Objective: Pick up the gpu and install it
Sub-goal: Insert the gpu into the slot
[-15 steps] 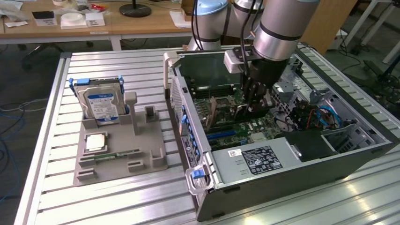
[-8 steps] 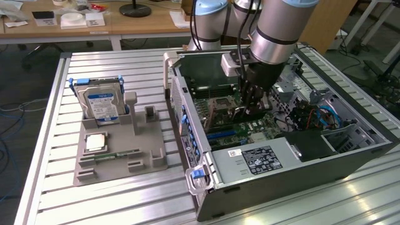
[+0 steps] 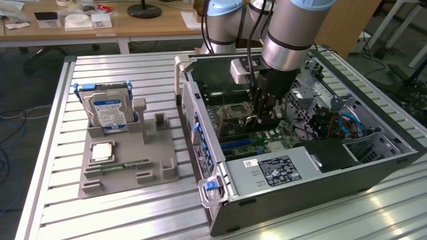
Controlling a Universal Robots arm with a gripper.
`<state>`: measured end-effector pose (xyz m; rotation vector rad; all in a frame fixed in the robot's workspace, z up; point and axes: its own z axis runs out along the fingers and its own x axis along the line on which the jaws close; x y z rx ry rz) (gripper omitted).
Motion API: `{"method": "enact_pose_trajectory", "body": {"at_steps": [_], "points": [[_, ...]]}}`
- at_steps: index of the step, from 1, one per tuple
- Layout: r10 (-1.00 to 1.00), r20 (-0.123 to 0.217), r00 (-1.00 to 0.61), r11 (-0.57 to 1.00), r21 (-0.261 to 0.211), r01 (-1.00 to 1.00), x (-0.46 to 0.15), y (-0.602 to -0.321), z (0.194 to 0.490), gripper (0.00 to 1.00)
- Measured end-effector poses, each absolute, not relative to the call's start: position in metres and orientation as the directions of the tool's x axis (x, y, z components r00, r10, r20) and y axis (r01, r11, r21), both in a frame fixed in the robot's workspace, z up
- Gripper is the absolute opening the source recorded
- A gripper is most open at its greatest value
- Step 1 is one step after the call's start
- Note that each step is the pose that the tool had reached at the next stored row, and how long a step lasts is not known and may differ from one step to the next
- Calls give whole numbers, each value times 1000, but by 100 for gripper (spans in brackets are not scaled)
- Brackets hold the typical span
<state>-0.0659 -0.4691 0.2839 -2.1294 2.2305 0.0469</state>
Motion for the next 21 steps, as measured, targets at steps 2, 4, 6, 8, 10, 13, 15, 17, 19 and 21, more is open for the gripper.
{"method": "enact_pose_trajectory", "body": {"at_steps": [2, 4, 6, 8, 10, 13, 15, 17, 19, 21], "points": [[-997, -62, -46, 47, -18, -999, -66, -469, 281, 27], [-997, -63, -46, 47, -18, -999, -66, -469, 278, 27], [-997, -63, -46, 47, -18, -999, -67, -469, 275, 27], [-997, -62, -46, 47, -18, -999, -68, -469, 274, 27], [-997, -62, -46, 47, -18, -999, -69, -469, 274, 27], [-997, -63, -46, 47, -18, -999, -70, -470, 274, 27], [-997, -62, -46, 47, -18, -999, -70, -471, 274, 27], [-997, -62, -46, 47, -18, -999, -71, -471, 274, 27], [-997, -63, -46, 47, -18, -999, -71, -472, 274, 27], [-997, -63, -46, 47, -18, -999, -73, -472, 273, 27]]}}
